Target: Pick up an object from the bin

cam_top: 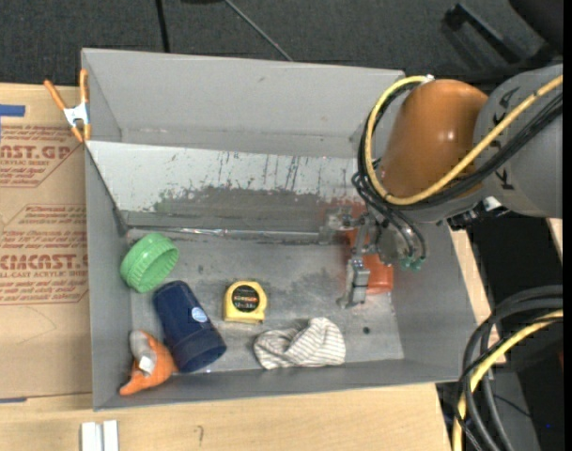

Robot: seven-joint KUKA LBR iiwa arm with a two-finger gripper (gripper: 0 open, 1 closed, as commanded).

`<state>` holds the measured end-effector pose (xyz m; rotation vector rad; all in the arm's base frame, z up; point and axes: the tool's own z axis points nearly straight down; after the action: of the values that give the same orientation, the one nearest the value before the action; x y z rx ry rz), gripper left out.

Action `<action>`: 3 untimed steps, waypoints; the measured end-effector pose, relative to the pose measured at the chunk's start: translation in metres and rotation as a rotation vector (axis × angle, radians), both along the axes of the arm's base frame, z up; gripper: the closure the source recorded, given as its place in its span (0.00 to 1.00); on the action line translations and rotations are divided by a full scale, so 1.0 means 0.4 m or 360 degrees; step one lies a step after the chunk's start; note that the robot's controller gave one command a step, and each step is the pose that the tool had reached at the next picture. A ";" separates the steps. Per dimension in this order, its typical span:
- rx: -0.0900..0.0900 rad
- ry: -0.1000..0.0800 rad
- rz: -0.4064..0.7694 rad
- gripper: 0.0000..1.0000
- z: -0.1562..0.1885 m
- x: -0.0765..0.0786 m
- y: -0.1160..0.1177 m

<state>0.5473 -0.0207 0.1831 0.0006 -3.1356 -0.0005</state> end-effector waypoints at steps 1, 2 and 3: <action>-0.0001 -0.0012 0.0001 0.00 0.011 0.004 0.000; -0.0002 -0.0022 0.0077 0.00 -0.123 -0.042 0.084; 0.0002 -0.0010 0.0328 0.00 -0.219 -0.081 0.096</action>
Offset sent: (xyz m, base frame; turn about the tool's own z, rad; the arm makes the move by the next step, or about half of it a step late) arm -0.0406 0.0745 -0.1131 -0.1060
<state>0.5149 0.0176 0.0954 0.3234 -3.1253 -0.0017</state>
